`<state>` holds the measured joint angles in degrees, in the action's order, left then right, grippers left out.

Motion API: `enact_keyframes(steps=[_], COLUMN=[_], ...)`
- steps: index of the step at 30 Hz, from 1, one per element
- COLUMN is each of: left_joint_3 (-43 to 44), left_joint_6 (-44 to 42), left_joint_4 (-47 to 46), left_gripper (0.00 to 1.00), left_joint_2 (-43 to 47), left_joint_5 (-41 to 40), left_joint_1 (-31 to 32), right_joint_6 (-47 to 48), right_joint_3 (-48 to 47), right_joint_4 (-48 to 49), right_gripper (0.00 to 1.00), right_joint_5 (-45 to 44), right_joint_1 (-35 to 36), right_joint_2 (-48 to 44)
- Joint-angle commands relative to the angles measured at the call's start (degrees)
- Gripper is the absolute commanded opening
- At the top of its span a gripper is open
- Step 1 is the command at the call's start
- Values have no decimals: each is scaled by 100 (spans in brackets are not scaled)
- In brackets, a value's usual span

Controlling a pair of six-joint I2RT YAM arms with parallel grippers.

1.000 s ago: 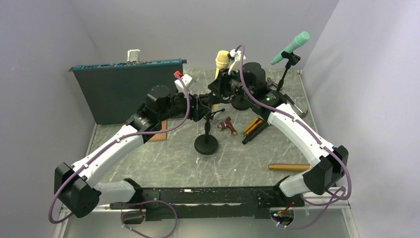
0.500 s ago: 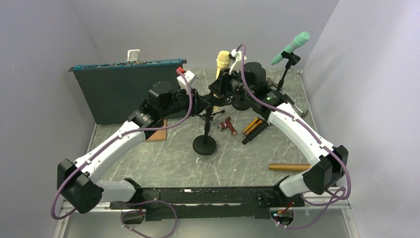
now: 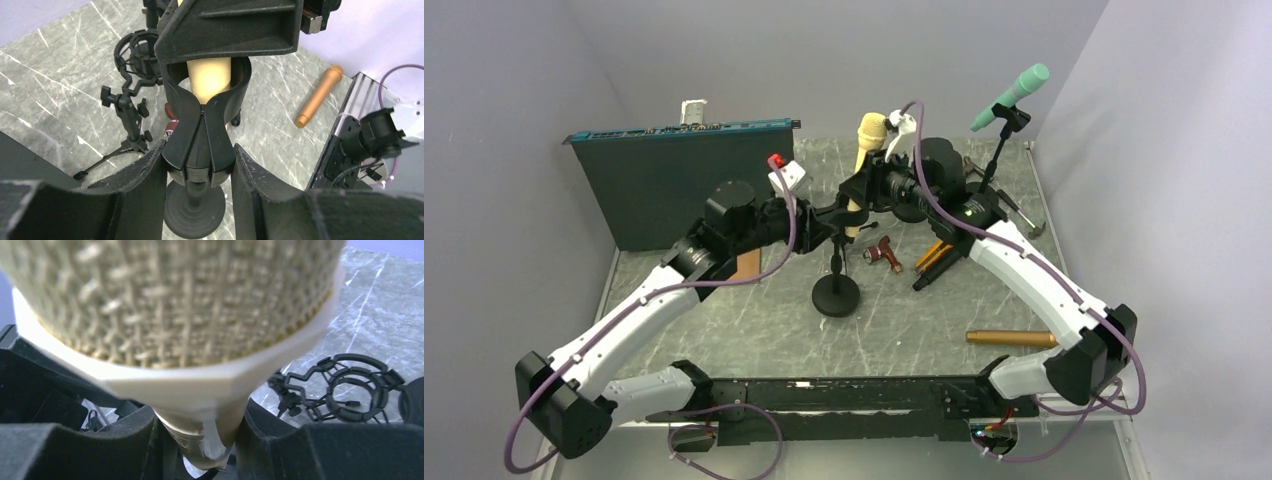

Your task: Remove the microphone from the stand

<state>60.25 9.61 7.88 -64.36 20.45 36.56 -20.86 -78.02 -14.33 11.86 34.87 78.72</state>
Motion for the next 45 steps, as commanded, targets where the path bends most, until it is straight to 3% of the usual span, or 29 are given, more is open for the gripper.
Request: enact_keyframes(steps=[1, 10, 16, 22, 29, 35, 41, 45], left_joint_3=[-294, -1155, -1181, -1326, -1802, -2122, -2283, -2288], left_joint_6=[-191, -286, -454, -572, -499, -583, -545, -474], left_joint_4=[294, -351, -146, -227, -1174, -1372, -969, -665], left_gripper=[0, 0, 0, 0, 0, 0, 0, 0], left_joint_2=[742, 1587, 1662, 2232, 2728, 2919, 3004, 2987], left_joint_5=[347, 618, 422, -568, -1044, -1236, -1062, -813], left_joint_1=[35, 31, 28, 35, 30, 30, 40, 43], right_joint_6=[375, 490, 381, -145, -2291, -4114, -4183, -3939], right_joint_3=[431, 974, 1023, 749, 2745, 4208, 4820, 5315], right_joint_4=[483, 778, 1251, -393, -1879, -2625, -2235, -1483], right_gripper=[0, 0, 0, 0, 0, 0, 0, 6], right_joint_5=[-693, -1170, -638, -2615, -3935, -3994, -3703, -2876], right_joint_1=[31, 18, 2, -6, -151, -636, -1673, -2514], right_joint_2=[-637, -1760, -1906, -1775, -2764, -3254, -3297, -3126])
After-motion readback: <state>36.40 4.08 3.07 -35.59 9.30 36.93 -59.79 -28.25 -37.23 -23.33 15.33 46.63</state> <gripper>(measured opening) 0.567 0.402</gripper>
